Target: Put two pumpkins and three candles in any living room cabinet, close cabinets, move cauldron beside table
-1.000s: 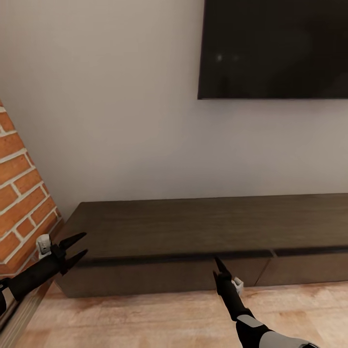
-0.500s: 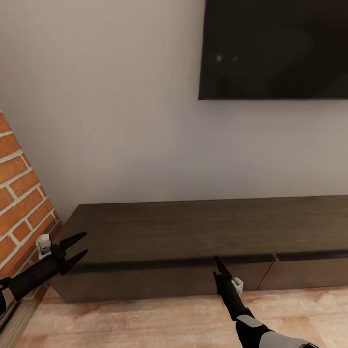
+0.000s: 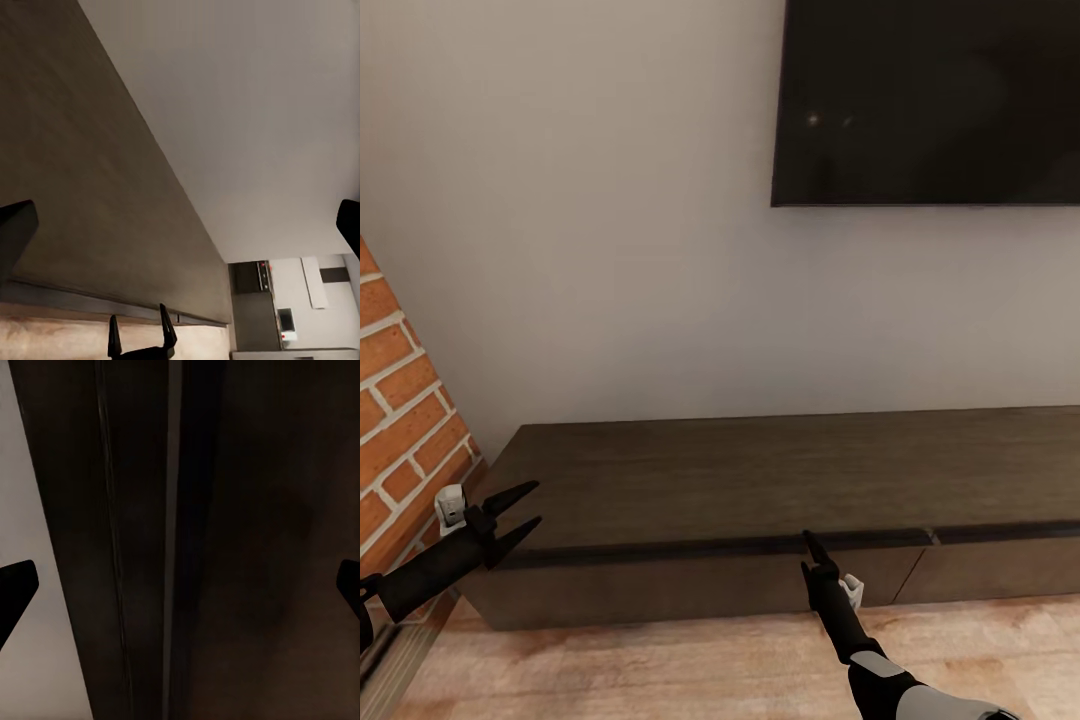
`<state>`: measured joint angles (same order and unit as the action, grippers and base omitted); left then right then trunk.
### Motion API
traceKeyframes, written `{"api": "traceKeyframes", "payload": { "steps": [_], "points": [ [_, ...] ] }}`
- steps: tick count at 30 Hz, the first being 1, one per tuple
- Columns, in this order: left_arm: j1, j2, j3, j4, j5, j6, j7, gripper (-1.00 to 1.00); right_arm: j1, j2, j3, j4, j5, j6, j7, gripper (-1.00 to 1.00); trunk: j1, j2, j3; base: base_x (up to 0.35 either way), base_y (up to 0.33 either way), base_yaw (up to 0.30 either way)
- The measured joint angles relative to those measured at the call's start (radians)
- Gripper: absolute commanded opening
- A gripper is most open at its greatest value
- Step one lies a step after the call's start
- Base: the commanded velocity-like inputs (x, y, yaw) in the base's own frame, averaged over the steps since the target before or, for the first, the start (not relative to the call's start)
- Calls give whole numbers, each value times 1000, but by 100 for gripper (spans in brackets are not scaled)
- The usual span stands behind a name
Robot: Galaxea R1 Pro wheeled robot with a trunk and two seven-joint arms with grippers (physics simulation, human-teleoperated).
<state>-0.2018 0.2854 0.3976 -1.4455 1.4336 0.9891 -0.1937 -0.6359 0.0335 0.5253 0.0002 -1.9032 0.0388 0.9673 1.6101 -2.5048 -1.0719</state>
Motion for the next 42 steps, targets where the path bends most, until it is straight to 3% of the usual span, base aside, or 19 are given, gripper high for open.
{"api": "traceKeyframes", "payload": {
  "steps": [1,42],
  "points": [
    [0,0,0,0,0,0,0,100,0,0,0,0,0,0,0,-100,0,0,0,0,0,0],
    [0,0,0,1,0,-1,0,100,0,0,2,1,1,-3,-8,-100,0,0,0,-18,0,0]
  ]
}}
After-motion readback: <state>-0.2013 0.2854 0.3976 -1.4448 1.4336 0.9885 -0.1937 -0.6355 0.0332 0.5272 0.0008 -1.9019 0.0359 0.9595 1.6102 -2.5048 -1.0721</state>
